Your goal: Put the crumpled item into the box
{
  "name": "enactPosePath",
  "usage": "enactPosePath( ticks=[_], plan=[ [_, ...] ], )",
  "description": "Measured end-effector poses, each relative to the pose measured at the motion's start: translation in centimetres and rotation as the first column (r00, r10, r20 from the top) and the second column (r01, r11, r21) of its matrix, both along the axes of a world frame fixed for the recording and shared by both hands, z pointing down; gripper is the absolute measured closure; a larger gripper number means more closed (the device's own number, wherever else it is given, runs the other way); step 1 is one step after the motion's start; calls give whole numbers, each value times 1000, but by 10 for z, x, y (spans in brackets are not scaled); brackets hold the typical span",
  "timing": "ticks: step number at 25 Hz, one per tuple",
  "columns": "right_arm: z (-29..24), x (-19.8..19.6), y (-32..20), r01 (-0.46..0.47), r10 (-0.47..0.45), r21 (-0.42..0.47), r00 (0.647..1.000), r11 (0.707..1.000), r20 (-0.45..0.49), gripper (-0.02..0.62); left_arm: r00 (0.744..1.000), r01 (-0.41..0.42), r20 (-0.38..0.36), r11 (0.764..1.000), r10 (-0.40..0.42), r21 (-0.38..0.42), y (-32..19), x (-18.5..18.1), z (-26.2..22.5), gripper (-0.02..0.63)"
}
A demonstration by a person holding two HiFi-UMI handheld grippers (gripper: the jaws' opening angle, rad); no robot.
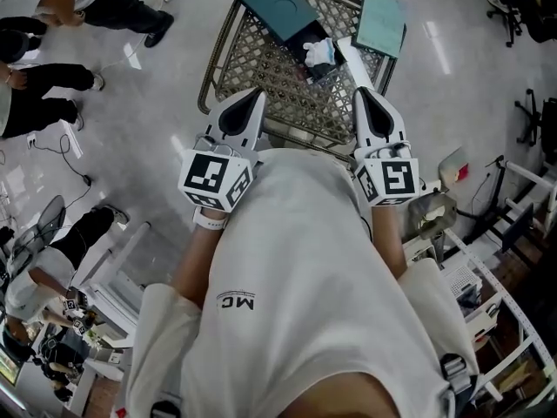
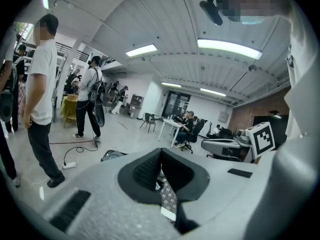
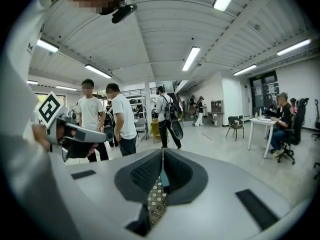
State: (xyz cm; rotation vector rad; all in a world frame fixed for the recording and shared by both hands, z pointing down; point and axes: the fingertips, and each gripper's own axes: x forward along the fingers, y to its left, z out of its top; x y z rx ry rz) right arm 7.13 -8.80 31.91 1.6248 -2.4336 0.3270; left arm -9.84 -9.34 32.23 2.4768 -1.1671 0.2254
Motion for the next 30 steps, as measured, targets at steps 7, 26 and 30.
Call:
enactPosePath(
  ticks=[7,26,30],
  plan=[
    [-10,-5,-3,9,-10,21,1000,1000,13,572,1000,-1,6,1000,1,9,0,1,-4,581],
    [-11,-10,5,38,-39,25,999,999,19,572,1000,-2,13,1000,2,13,7,7,-5,581],
    [-14,-10,7,36,-37,29,999,999,19,572,1000,-2,15,1000,2,17,9,7,-8,581]
  ],
)
